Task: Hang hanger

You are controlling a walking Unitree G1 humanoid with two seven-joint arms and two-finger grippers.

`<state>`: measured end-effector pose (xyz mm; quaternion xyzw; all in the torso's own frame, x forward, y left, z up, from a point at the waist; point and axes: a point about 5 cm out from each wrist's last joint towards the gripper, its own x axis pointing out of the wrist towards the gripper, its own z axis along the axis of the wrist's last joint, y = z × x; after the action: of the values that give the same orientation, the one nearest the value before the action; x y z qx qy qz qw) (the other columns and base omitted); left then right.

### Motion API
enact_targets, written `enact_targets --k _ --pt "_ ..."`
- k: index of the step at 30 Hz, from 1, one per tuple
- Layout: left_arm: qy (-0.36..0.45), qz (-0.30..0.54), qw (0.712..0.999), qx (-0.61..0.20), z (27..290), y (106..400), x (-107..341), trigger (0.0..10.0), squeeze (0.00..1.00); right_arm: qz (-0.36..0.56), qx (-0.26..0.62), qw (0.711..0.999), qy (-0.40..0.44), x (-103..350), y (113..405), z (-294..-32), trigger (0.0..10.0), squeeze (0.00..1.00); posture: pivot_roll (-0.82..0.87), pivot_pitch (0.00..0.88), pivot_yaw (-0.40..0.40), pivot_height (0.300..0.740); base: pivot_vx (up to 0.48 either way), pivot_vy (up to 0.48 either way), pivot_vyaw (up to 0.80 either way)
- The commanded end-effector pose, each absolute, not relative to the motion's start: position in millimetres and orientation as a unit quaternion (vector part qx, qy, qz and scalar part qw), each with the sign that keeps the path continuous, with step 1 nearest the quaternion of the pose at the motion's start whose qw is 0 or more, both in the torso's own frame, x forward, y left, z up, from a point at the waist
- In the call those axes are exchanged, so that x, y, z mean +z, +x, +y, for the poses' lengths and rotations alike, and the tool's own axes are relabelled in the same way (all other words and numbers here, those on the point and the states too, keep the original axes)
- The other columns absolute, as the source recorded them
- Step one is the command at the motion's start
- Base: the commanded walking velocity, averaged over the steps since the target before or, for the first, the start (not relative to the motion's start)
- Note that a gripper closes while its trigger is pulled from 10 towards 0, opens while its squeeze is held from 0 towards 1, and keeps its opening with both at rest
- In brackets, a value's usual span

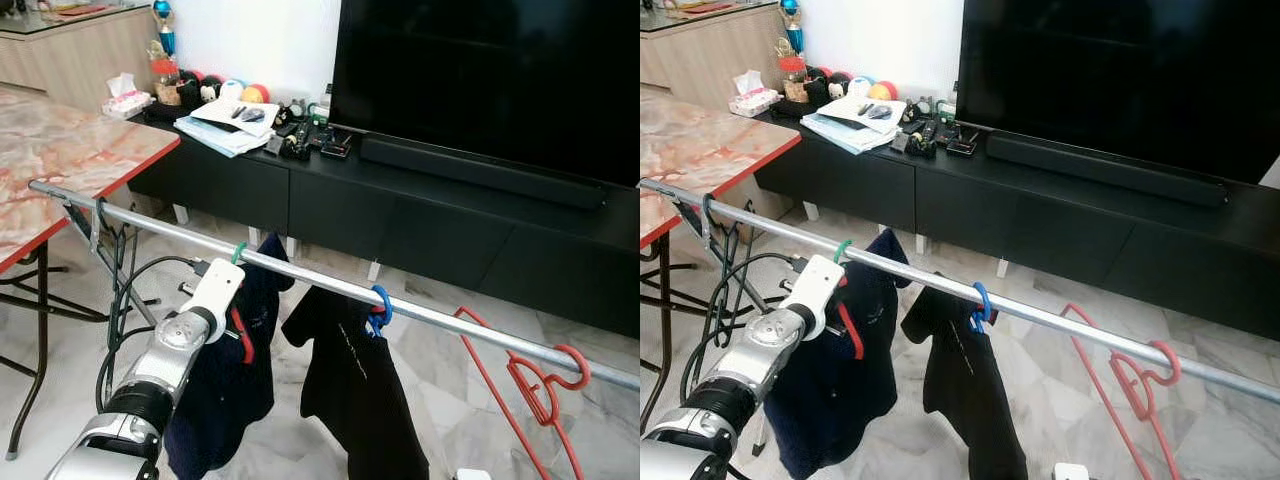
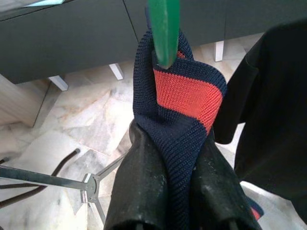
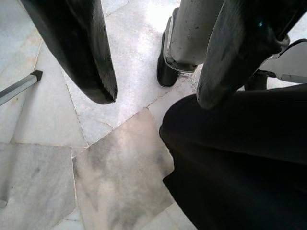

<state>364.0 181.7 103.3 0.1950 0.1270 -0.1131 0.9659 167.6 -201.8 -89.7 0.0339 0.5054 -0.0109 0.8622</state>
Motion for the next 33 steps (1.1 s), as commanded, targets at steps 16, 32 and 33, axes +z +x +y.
enact_targets --k 16,32,33 --pt "0.196 0.174 0.958 -0.117 185.4 354.5 82.6 10.0 0.0 0.504 -0.016 0.863 0.033 -89.7 166.3 -205.1 10.0 0.0 -0.01 0.034 -0.085 0.74 0.0 0.0 0.0" --pt "0.129 0.114 0.978 -0.119 178.3 349.2 96.8 10.0 1.0 0.504 -0.019 0.863 0.035 -89.8 165.6 -206.3 10.0 0.0 0.0 0.035 -0.076 0.74 0.0 0.0 0.0" --pt "0.128 0.113 0.978 -0.119 178.1 349.4 97.1 10.0 1.0 0.504 -0.019 0.863 0.035 -89.7 165.6 -206.6 10.0 0.0 0.0 0.035 -0.076 0.74 0.0 0.0 0.0"
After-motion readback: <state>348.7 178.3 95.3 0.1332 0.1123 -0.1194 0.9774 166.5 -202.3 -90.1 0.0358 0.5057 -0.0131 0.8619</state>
